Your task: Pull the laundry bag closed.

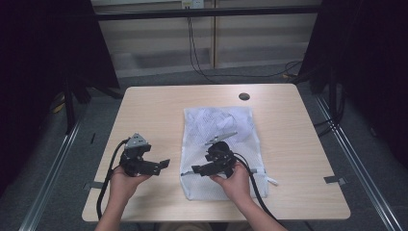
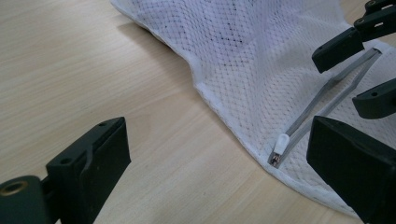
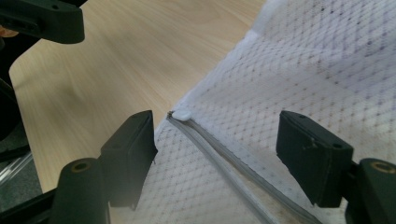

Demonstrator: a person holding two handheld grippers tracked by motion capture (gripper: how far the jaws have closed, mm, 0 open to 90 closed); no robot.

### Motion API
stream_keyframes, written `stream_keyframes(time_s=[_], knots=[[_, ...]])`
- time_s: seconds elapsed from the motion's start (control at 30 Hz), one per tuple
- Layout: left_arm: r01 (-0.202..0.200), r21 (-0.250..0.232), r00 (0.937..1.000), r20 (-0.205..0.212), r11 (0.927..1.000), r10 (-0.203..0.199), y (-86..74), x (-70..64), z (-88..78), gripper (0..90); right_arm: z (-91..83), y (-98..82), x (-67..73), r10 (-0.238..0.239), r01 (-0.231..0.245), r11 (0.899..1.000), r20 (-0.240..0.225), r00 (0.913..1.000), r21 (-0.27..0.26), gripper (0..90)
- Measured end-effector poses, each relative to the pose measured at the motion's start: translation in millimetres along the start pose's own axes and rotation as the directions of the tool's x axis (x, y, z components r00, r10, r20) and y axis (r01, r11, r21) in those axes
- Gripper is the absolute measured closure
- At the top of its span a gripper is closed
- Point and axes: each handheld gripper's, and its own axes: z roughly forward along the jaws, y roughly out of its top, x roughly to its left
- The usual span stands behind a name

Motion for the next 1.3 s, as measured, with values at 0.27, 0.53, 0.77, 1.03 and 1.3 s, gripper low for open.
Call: stream_keyframes(time_s=[0.27, 0.53, 0.77, 1.03, 1.3], knots=[[0.003, 0.004, 1.0, -0.001, 1.0, -0.003, -0.4, 1.2, -0.3, 6.0, 9.1, 2.1, 2.1, 0.009, -0.008, 1.0, -0.035, 0.9993, 0.016, 36.4], [0.002, 0.01, 1.0, -0.004, 1.0, -0.002, -0.5, 1.3, -0.1, 6.1, 17.3, 3.0, 2.9, 0.035, -0.034, 0.999, -0.059, 0.9977, 0.03, 41.6], [0.003, 0.01, 1.0, -0.006, 0.9999, -0.003, -0.6, 1.4, 0.5, 6.4, 26.6, 3.0, 1.8, 0.073, -0.067, 0.995, -0.08, 0.994, 0.079, 47.0], [-0.003, 0.013, 1.0, -0.008, 0.9999, 0.003, -0.7, 1.4, 1.1, 6.5, 35.2, 4.0, 1.7, 0.097, -0.085, 0.991, -0.111, 0.9891, 0.104, 59.7], [-0.004, 0.016, 0.9999, -0.011, 0.9999, 0.004, -0.9, 1.4, 1.6, 6.6, 42.0, 5.2, 2.9, 0.113, -0.1, 0.988, -0.113, 0.9871, 0.116, 63.7]])
